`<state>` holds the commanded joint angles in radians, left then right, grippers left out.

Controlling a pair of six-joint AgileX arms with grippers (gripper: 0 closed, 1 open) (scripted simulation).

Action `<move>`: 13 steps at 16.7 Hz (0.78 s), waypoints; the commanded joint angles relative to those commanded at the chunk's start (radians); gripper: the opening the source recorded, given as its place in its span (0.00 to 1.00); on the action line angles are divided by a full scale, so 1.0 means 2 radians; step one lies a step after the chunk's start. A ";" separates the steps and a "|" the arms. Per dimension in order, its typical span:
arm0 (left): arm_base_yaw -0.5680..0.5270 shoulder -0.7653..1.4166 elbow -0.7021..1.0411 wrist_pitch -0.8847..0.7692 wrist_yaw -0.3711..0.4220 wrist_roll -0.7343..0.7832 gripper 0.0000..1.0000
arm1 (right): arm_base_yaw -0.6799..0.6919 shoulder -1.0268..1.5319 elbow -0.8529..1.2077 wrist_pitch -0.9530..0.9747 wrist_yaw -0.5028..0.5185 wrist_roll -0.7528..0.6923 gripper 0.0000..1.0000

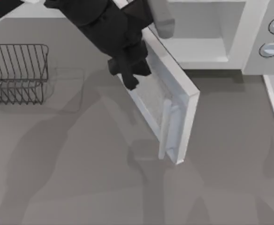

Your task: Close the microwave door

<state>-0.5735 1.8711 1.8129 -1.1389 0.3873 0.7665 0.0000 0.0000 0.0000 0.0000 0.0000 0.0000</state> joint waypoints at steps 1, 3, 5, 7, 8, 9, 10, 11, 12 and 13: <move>0.000 0.000 0.000 0.000 0.000 0.000 0.00 | 0.000 0.000 0.000 0.000 0.000 0.000 1.00; 0.003 -0.002 -0.002 0.000 0.001 0.000 0.00 | 0.000 0.000 0.000 0.000 0.000 0.000 1.00; -0.001 0.001 0.002 0.000 -0.001 -0.003 0.00 | 0.000 0.000 0.000 0.000 0.000 0.000 1.00; -0.006 0.006 0.008 0.000 -0.003 -0.008 0.00 | 0.000 0.000 0.000 0.000 0.000 0.000 1.00; -0.008 0.008 0.011 0.001 -0.003 -0.010 0.00 | 0.000 0.000 0.000 0.000 0.000 0.000 1.00; -0.011 0.010 0.014 0.001 -0.004 -0.013 0.00 | 0.000 0.000 0.000 0.000 0.000 0.000 1.00; -0.013 0.012 0.017 0.001 -0.005 -0.015 0.00 | 0.000 0.000 0.000 0.000 0.000 0.000 1.00; -0.016 0.015 0.020 0.001 -0.006 -0.017 0.00 | 0.000 0.000 0.000 0.000 0.000 0.000 1.00; -0.019 0.017 0.023 0.002 -0.007 -0.021 0.00 | 0.000 0.000 0.000 0.000 0.000 0.000 1.00; -0.020 0.018 0.024 0.002 -0.008 -0.022 0.00 | 0.000 0.000 0.000 0.000 0.000 0.000 1.00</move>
<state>-0.6129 1.9065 1.8605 -1.1348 0.3721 0.7234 0.0000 0.0000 0.0000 0.0000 0.0000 0.0000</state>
